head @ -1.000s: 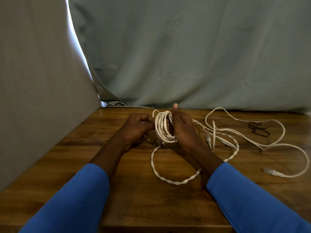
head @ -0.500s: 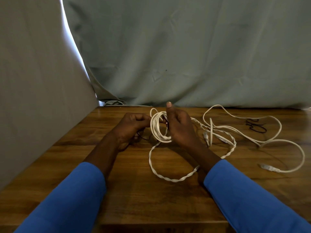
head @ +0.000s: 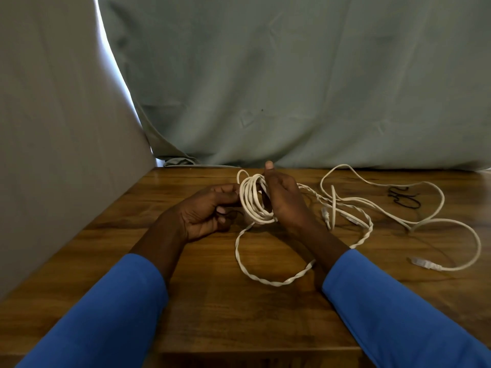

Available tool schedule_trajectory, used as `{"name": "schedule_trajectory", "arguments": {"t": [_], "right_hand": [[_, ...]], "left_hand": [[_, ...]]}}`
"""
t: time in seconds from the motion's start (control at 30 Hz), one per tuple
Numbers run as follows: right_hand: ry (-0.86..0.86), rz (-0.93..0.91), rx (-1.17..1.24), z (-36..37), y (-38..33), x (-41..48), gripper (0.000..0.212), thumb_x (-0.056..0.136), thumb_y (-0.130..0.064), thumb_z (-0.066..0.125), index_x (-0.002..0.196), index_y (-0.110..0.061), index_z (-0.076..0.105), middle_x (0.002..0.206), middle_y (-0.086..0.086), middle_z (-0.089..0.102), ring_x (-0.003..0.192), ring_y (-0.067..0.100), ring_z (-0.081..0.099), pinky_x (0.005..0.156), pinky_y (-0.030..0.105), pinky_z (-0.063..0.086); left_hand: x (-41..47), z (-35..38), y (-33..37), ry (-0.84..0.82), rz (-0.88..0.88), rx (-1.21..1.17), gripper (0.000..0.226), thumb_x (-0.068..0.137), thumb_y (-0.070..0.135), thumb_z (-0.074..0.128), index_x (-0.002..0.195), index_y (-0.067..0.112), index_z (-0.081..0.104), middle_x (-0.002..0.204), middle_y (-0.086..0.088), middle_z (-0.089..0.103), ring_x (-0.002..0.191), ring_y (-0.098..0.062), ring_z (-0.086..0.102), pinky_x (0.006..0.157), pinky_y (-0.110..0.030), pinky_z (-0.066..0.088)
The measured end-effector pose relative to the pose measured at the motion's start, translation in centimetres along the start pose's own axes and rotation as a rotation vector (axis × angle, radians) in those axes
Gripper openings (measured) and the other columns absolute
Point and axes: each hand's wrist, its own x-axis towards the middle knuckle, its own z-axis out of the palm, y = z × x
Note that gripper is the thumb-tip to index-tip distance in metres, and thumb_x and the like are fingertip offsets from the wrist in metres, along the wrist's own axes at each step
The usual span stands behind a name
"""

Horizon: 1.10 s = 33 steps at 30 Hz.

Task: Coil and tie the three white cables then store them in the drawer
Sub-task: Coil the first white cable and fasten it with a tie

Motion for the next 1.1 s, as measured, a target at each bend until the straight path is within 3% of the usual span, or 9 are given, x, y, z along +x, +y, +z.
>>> {"name": "schedule_trajectory", "arguments": {"t": [0.07, 0.17, 0.27, 0.37, 0.5, 0.63, 0.8, 0.93, 1.1], "right_hand": [[0.029, -0.028, -0.086, 0.3, 0.7, 0.1, 0.051, 0.109, -0.05, 0.04, 0.072, -0.023, 0.061, 0.055, -0.01, 0.061, 0.055, 0.004, 0.058, 0.061, 0.027, 0.047], [0.107, -0.103, -0.275, 0.5, 1.6, 0.4, 0.053, 0.105, -0.061, 0.039, 0.069, -0.027, 0.058, 0.06, -0.006, 0.059, 0.061, 0.012, 0.058, 0.064, 0.044, 0.049], [0.15, -0.132, -0.405, 0.5, 1.9, 0.4, 0.056, 0.105, -0.063, 0.035, 0.074, -0.023, 0.06, 0.065, -0.003, 0.062, 0.068, 0.017, 0.063, 0.069, 0.046, 0.052], [0.153, -0.133, -0.53, 0.4, 1.9, 0.4, 0.058, 0.104, -0.065, 0.03, 0.08, -0.024, 0.062, 0.067, -0.004, 0.062, 0.069, 0.015, 0.062, 0.065, 0.038, 0.048], [0.15, -0.17, -0.673, 0.2, 1.8, 0.5, 0.061, 0.103, -0.067, 0.025, 0.089, -0.023, 0.065, 0.072, -0.005, 0.065, 0.072, 0.014, 0.063, 0.065, 0.035, 0.048], [0.124, -0.173, -0.726, -0.2, 1.9, 0.9, 0.058, 0.104, -0.066, 0.029, 0.083, -0.023, 0.061, 0.068, -0.004, 0.063, 0.067, 0.013, 0.061, 0.062, 0.035, 0.047], [0.035, -0.148, -0.707, 0.0, 2.4, 1.0, 0.06, 0.103, -0.068, 0.031, 0.076, -0.023, 0.06, 0.067, -0.002, 0.064, 0.066, 0.013, 0.062, 0.065, 0.037, 0.05], [-0.021, -0.123, -0.623, 0.5, 2.6, 1.1, 0.064, 0.099, -0.076, 0.03, 0.074, -0.026, 0.062, 0.068, -0.002, 0.066, 0.068, 0.015, 0.065, 0.07, 0.045, 0.055], [0.002, -0.182, -0.613, 1.9, 2.1, 0.9, 0.052, 0.101, -0.074, 0.024, 0.09, -0.035, 0.058, 0.077, -0.007, 0.066, 0.078, 0.016, 0.066, 0.076, 0.047, 0.055]], "left_hand": [[0.0, 0.2, -0.1, 0.013, 0.004, 0.004, 0.023, 0.102, 0.018, 0.055, 0.117, 0.005, 0.065, 0.066, 0.003, 0.061, 0.038, 0.0, 0.035, 0.042, -0.014, 0.035], [-0.1, 0.8, -0.2, 0.028, -0.003, -0.033, 0.045, 0.095, 0.05, 0.059, 0.102, 0.008, 0.071, 0.077, -0.006, 0.05, 0.037, -0.001, 0.035, 0.042, -0.017, 0.039], [-0.5, 1.7, -0.1, 0.0, -0.034, 0.021, 0.069, 0.085, 0.075, 0.044, 0.075, 0.014, 0.075, 0.064, -0.004, 0.035, 0.036, -0.001, 0.031, 0.041, -0.016, 0.035], [-0.3, 1.7, -0.2, -0.065, -0.045, 0.064, 0.078, 0.078, 0.085, 0.046, 0.084, 0.012, 0.069, 0.054, 0.0, 0.049, 0.039, -0.005, 0.031, 0.045, -0.02, 0.036], [0.2, 1.7, -0.4, -0.016, -0.053, 0.141, 0.036, 0.078, 0.044, 0.082, 0.087, 0.01, 0.073, 0.079, -0.008, 0.062, 0.045, -0.007, 0.042, 0.045, -0.022, 0.044], [0.1, 1.6, -0.1, 0.049, -0.072, 0.207, 0.015, 0.094, 0.017, 0.066, 0.098, 0.005, 0.075, 0.083, -0.009, 0.069, 0.05, -0.006, 0.049, 0.05, -0.023, 0.054], [-0.6, 1.2, 0.5, 0.097, -0.071, 0.411, 0.013, 0.094, 0.015, 0.071, 0.102, 0.006, 0.077, 0.094, -0.015, 0.076, 0.061, -0.013, 0.063, 0.061, -0.029, 0.062], [-1.5, 1.0, 0.4, 0.158, -0.022, 0.471, 0.02, 0.091, 0.021, 0.075, 0.101, 0.005, 0.078, 0.086, -0.015, 0.074, 0.061, -0.014, 0.064, 0.057, -0.026, 0.058], [-2.3, -0.3, 0.6, 0.315, 0.023, 0.289, 0.023, 0.087, 0.021, 0.079, 0.097, 0.0, 0.077, 0.08, -0.015, 0.071, 0.06, -0.014, 0.063, 0.058, -0.029, 0.06]]}}
